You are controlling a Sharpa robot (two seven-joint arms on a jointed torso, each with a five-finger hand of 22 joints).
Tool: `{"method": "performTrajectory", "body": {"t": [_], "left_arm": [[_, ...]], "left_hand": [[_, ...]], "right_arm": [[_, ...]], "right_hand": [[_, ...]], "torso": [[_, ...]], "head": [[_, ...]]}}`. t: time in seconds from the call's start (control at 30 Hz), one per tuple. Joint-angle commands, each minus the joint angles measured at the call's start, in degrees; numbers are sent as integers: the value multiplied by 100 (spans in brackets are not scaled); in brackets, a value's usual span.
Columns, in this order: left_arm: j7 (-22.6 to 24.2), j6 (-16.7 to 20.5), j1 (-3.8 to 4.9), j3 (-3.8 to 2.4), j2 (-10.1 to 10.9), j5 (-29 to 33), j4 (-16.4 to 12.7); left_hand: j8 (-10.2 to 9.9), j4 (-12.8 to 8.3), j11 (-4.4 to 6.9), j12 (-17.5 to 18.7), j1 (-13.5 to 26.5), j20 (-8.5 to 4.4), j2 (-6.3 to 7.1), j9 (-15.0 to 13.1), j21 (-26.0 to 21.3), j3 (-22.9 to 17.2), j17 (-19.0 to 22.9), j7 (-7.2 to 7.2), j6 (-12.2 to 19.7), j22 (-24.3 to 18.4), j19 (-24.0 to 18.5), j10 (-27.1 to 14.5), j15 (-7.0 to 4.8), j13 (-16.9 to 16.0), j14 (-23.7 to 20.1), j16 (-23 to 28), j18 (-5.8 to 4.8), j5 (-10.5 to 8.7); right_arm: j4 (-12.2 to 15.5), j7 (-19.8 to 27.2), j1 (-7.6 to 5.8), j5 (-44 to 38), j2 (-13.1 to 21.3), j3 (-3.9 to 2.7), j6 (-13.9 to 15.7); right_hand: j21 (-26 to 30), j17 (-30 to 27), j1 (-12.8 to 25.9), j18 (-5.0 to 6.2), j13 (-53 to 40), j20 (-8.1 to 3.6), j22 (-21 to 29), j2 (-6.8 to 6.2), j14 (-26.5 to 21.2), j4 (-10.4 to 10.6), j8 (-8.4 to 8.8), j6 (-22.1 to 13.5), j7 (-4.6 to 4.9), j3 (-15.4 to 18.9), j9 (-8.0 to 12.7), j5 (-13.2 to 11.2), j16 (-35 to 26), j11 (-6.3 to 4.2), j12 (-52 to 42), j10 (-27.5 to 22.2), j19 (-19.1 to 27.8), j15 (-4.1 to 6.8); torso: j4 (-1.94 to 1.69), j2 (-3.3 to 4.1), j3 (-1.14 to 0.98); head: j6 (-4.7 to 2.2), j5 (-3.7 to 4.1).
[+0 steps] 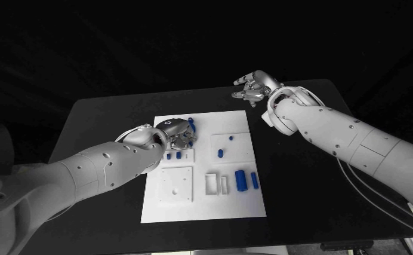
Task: Assemble the parts on the task board
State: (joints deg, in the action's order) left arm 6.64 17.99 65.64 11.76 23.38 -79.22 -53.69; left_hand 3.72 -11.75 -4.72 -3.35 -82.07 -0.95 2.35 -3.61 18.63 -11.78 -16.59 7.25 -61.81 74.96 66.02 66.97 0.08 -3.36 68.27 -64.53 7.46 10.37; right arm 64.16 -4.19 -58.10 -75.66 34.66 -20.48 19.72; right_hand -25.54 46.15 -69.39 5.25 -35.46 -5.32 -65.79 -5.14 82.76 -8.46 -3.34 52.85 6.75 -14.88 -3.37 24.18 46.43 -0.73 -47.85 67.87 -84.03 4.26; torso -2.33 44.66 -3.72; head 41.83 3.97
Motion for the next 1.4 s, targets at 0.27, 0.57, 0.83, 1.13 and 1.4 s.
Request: {"method": "performTrajectory", "body": {"t": [0.27, 0.57, 0.83, 1.13, 1.4], "left_arm": [[-261, -215, -47, 33, 31, -121, 38], [-284, -249, -47, 34, 26, -123, 46], [-302, -164, -47, 33, 36, -134, 50], [-239, -13, -43, 0, 137, -113, -96], [-207, 55, -8, -140, 249, -13, -310]], "left_hand": [[-17, -100, 4, -10, 130, -62, -42, 4, 232, -117, -47, -19, -52, 129, -81, 169, -48, -4, 32, -49, -131, 26], [-14, -106, 30, -9, 124, -74, -85, 2, 279, -128, -69, -27, -70, 126, -75, 258, -63, -4, 77, -84, -125, 23], [-11, -92, 105, -7, 66, -119, -190, -7, 373, -91, -86, -86, -333, 127, -49, 464, -117, -5, 162, -111, -131, 26], [-14, -81, 132, -5, 68, -144, -234, -7, 412, -36, -99, -108, -430, 115, -33, 532, -140, -4, 220, -119, -147, 34], [-14, -80, 153, -5, 59, -163, -270, -7, 405, -3, -98, -122, -491, 110, 0, 582, -159, -6, 278, -89, -155, 33]], "right_arm": [[-4, 66, 3, 20, -11, -2, -59], [-8, 71, 3, 23, -12, -2, -60], [-6, 73, 3, 28, -8, -2, -62], [-9, 76, 3, 29, -3, -2, -59], [-7, 77, 3, 35, 10, -2, -55]], "right_hand": [[8, -7, 61, 87, 5, -43, 5, -6, 15, 9, -6, 42, 4, -23, -7, 27, -19, 15, -39, -31, -245, 39], [5, -6, 71, 86, 11, -43, 24, -5, 17, 9, -5, 50, 4, -24, -7, 28, -22, 14, -45, -33, -244, 39], [5, -6, 71, 86, 11, -43, 24, -5, 17, 9, -5, 50, 4, -24, -7, 28, -22, 14, -45, -33, -244, 39], [5, -6, 71, 86, 11, -43, 24, -5, 17, 9, -5, 50, 4, -24, -7, 28, -22, 14, -45, -33, -244, 39], [-4, -6, 79, 86, 14, -43, 35, -5, 16, 13, -5, 43, 4, -17, -7, 35, -25, 14, -50, -32, -244, 39]], "torso": [[1, 2, 1], [2, 1, 1], [2, 4, -2], [-5, -7, 2], [-3, -1, 3]], "head": [[3, -6], [3, -13], [-6, -12], [-9, -21], [-34, -66]]}}
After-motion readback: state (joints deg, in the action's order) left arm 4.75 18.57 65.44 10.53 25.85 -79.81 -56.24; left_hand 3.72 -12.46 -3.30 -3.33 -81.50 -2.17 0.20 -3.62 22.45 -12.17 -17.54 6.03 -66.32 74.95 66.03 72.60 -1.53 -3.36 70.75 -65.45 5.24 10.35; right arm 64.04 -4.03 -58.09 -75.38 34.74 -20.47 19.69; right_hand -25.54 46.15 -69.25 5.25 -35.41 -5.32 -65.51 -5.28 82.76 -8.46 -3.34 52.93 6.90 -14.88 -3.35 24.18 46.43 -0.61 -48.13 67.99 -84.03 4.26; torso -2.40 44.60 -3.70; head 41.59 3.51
